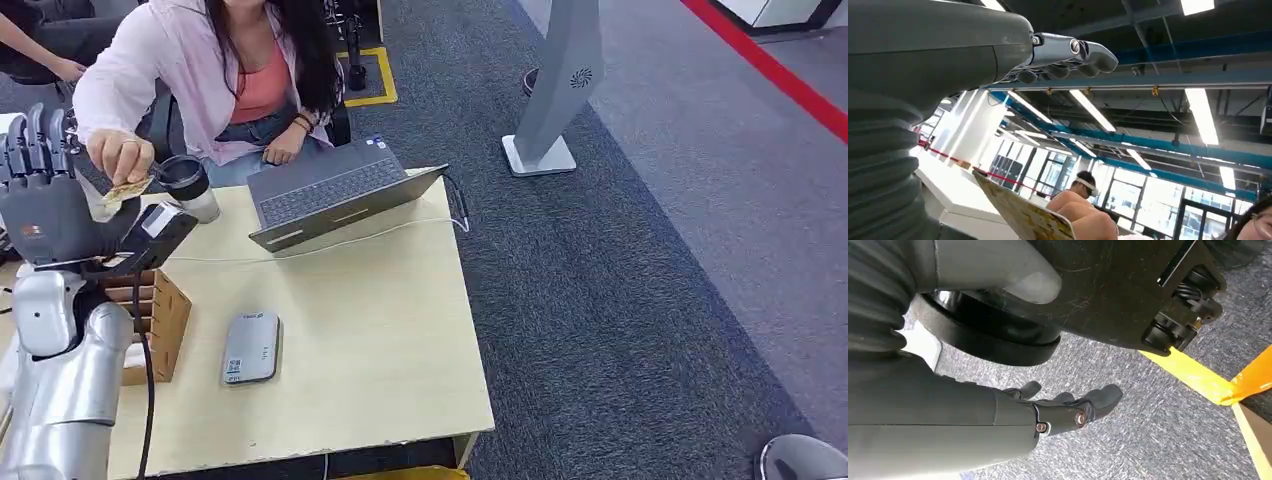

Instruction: Pass the card to the sensor for recognition and then transmit it.

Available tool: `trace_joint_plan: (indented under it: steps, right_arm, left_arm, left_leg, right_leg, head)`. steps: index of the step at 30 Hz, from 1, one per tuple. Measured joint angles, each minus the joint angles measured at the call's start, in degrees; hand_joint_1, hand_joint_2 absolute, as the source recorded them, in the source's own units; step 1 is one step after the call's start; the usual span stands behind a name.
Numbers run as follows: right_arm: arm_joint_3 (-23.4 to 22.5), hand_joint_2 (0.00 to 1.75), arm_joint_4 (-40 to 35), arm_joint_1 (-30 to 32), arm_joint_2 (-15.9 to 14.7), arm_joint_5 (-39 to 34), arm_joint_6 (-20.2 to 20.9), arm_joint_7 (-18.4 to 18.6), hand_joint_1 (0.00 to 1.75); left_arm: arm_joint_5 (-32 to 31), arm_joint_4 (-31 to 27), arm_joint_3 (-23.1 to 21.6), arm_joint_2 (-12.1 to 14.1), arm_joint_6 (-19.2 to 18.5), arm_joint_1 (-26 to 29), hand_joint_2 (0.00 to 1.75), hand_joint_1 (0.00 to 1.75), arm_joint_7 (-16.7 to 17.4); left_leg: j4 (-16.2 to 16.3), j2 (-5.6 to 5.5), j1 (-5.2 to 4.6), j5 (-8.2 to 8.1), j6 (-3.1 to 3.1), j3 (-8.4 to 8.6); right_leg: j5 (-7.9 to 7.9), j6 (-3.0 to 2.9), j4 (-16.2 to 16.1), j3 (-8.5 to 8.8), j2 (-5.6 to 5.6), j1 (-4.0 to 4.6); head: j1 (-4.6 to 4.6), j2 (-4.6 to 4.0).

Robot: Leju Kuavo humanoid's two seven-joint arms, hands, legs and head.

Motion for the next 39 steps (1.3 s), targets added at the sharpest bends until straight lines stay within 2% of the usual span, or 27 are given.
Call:
trace_joint_plan:
  steps: [6,7,28,39]
  right_arm:
    - [0.22,1.75,0.04,0.0,0.02,-0.02,-0.02,0.0,0.0]
    - [0.22,1.75,0.04,-0.01,0.02,-0.04,-0.04,0.02,0.0]
    - [0.28,1.75,0.07,-0.05,0.04,-0.7,-0.11,0.11,0.0]
    - [0.33,1.75,0.07,-0.05,0.04,-1.14,-0.18,0.11,0.0]
  left_arm:
    - [-0.06,1.03,-0.59,0.28,-0.07,-0.4,1.75,0.0,0.0]
    - [-0.17,1.09,-0.72,0.28,-0.11,-0.4,1.75,1.75,0.0]
    - [-0.39,2.32,-1.88,0.22,-0.79,-0.47,1.75,1.75,-0.85]
    - [1.4,2.53,-2.4,-0.22,-1.6,-0.83,1.75,1.75,-1.16]
  left_leg:
    - [0.0,0.0,-0.01,0.0,0.0,0.0]
    - [0.0,0.0,-0.01,0.0,0.0,0.0]
    - [0.01,0.0,-0.01,0.01,0.01,0.0]
    - [0.01,0.01,-0.01,0.01,0.01,0.0]
  right_leg:
    - [0.0,0.0,0.0,0.0,0.01,0.0]
    - [0.0,0.0,0.0,0.0,0.01,0.0]
    - [0.0,0.0,0.0,-0.01,0.01,0.0]
    - [0.0,0.0,0.0,-0.01,0.02,0.0]
  head:
    - [0.0,0.0]
    - [0.02,0.0]
    - [0.02,0.0]
    - [0.0,0.0]
